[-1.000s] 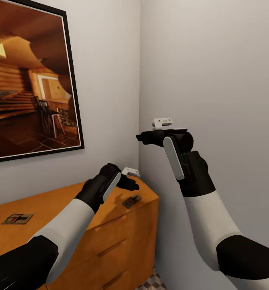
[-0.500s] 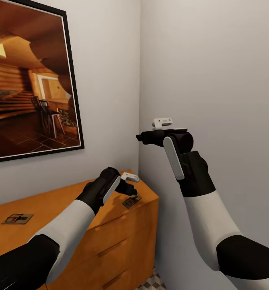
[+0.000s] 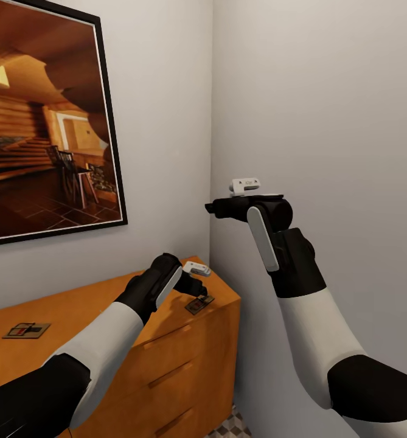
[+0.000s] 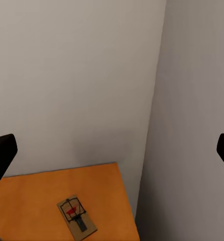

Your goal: Take the four mousetraps from the cabinet in the bathroom and place them on the bathroom floor. Make sure all four end up on the same floor surface, and ensure that at least two of them are either under or directly next to the same bathroom sink.

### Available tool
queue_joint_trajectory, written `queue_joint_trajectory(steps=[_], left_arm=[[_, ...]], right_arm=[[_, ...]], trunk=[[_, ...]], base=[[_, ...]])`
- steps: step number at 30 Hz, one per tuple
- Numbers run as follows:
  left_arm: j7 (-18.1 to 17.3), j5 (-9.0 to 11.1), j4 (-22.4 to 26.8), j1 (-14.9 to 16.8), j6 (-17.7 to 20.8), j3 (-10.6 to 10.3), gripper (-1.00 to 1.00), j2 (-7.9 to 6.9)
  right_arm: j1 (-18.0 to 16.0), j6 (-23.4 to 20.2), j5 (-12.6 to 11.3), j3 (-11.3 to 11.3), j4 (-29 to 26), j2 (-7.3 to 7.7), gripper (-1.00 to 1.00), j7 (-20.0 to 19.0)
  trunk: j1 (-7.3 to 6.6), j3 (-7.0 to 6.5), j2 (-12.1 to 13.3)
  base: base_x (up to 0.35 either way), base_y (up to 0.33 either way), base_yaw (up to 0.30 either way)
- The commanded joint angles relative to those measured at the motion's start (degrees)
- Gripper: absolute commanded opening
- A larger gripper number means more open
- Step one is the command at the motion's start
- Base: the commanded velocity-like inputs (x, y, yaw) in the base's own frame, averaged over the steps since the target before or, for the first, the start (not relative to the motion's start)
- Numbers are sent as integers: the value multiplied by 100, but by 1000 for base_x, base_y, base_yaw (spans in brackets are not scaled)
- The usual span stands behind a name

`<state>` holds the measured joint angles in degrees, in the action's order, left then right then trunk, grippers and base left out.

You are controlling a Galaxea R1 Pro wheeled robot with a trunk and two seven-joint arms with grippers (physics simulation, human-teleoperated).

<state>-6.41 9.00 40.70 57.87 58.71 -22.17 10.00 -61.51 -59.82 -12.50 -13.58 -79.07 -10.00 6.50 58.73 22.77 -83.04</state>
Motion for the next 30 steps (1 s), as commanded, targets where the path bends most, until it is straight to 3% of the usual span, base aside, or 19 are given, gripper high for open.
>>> queue_joint_trajectory(steps=[1,21,25,30], left_arm=[[9,23,3,5,24,-4,100,0],[-17,17,0,5,37,-34,100,0],[-33,20,0,5,41,-163,100,0],[-47,59,0,5,43,-561,100,0]], right_arm=[[-5,-18,-60,-4,-3,0,100,57],[-3,-18,-60,-4,-3,0,100,45],[-5,-18,-60,-4,-3,0,100,44],[-2,-18,-60,-4,-3,0,100,44]], trunk=[[0,7,-4],[0,7,-4],[0,7,-4],[0,7,-4]], base=[[0,0,0],[0,0,0],[0,0,0],[0,0,0]])
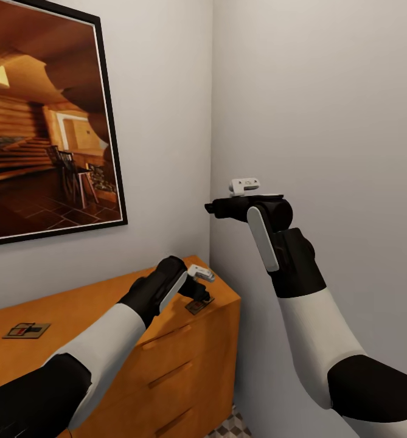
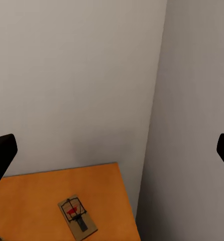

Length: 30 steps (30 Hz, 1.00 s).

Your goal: Take the four mousetraps from the cabinet in the bathroom and place them on the bathroom floor. Make sure all four end up on the same floor surface, and ensure that at least two of them are either under or directly next to the same bathroom sink.

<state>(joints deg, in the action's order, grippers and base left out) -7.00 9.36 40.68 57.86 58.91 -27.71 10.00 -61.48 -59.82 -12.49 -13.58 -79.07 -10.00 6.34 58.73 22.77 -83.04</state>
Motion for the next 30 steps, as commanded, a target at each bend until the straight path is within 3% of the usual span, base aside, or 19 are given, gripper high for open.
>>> queue_joint_trajectory(steps=[1,7,13,30], left_arm=[[11,51,2,6,23,-91,100,0],[9,320,2,6,23,-380,100,0],[17,649,5,6,24,-499,100,0],[50,780,2,6,37,-546,100,0]], right_arm=[[-7,-18,-60,-4,-3,0,100,60],[-8,-18,-60,-4,-3,0,100,57],[-6,-18,-60,-4,-3,0,100,59],[-7,-18,-60,-4,-3,0,100,58]], trunk=[[0,7,-4],[0,7,-4],[0,7,-4],[0,7,-4]], base=[[0,0,0],[0,0,0],[0,0,0],[0,0,0]])
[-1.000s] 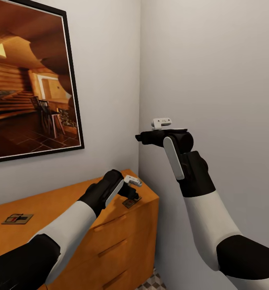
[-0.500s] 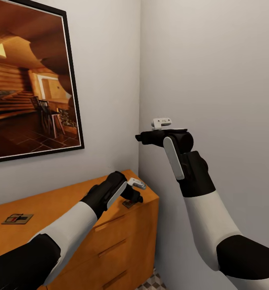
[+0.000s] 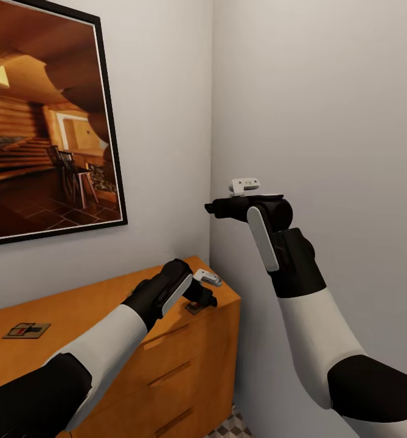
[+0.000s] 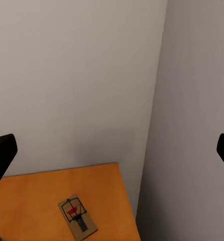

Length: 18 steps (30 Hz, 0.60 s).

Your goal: Take the four mousetraps from the cabinet in the bathroom and place them on the bathroom floor. Make sure all four end up on the same floor surface, and ensure that at least two of them are either under or directly next to the same bathroom sink.

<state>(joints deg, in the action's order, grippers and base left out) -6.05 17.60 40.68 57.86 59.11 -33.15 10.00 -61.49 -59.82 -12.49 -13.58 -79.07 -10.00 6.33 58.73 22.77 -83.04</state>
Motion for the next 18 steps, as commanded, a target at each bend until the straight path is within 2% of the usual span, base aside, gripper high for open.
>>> queue_joint_trajectory(steps=[1,18], left_arm=[[-43,-45,1,5,18,-3,100,0],[-22,-66,1,5,38,-11,100,0]], right_arm=[[-5,-18,-60,-4,-3,0,100,60],[-4,-18,-60,1,5,0,100,54]], trunk=[[0,7,-4],[0,7,-4]], base=[[0,0,0],[0,0,0]])
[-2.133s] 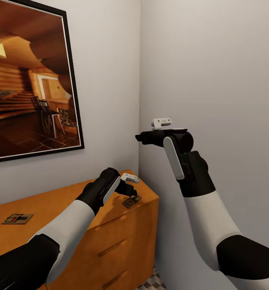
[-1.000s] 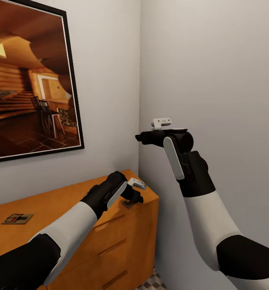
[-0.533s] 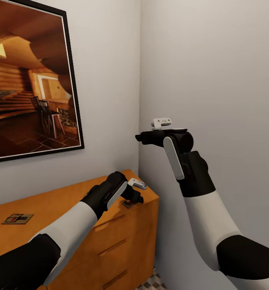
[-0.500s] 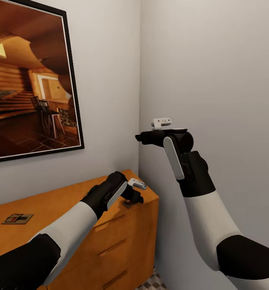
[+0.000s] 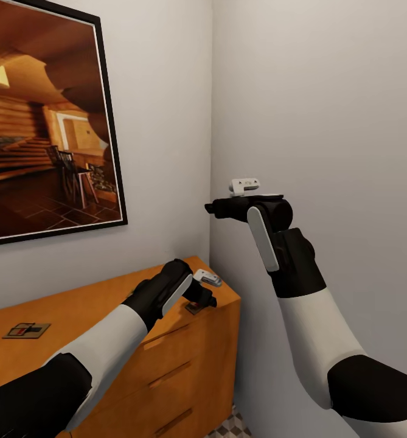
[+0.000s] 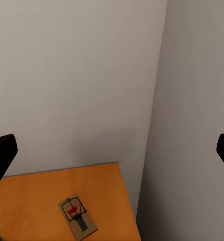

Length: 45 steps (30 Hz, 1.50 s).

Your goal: Take the four mousetraps from the cabinet in the bathroom and place them on the bathroom floor. Make sure all four end up on the same floor surface, and ensure that at least two of them are either under or directly next to the same bathroom sink.

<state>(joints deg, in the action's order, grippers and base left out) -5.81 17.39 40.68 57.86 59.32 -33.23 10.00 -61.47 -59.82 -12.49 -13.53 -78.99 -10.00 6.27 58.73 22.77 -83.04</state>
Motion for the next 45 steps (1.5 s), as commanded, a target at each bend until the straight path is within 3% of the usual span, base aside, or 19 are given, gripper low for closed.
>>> queue_joint_trajectory(steps=[1,16,33,45], left_arm=[[-46,-50,2,6,19,-3,100,0],[-22,-166,1,6,26,-25,100,0],[-17,-554,1,6,22,-34,100,-2],[-28,-595,-6,6,12,-34,100,-15]], right_arm=[[-6,-18,-60,-5,-3,0,100,61],[-6,-18,-60,-1,-2,0,100,67],[-7,-18,-60,0,-4,0,100,67],[-6,-18,-60,0,-4,0,100,67]], trunk=[[0,7,-4],[0,7,-4],[0,7,-4],[0,7,-4]], base=[[0,0,0],[0,0,0],[0,0,0],[0,0,0]])
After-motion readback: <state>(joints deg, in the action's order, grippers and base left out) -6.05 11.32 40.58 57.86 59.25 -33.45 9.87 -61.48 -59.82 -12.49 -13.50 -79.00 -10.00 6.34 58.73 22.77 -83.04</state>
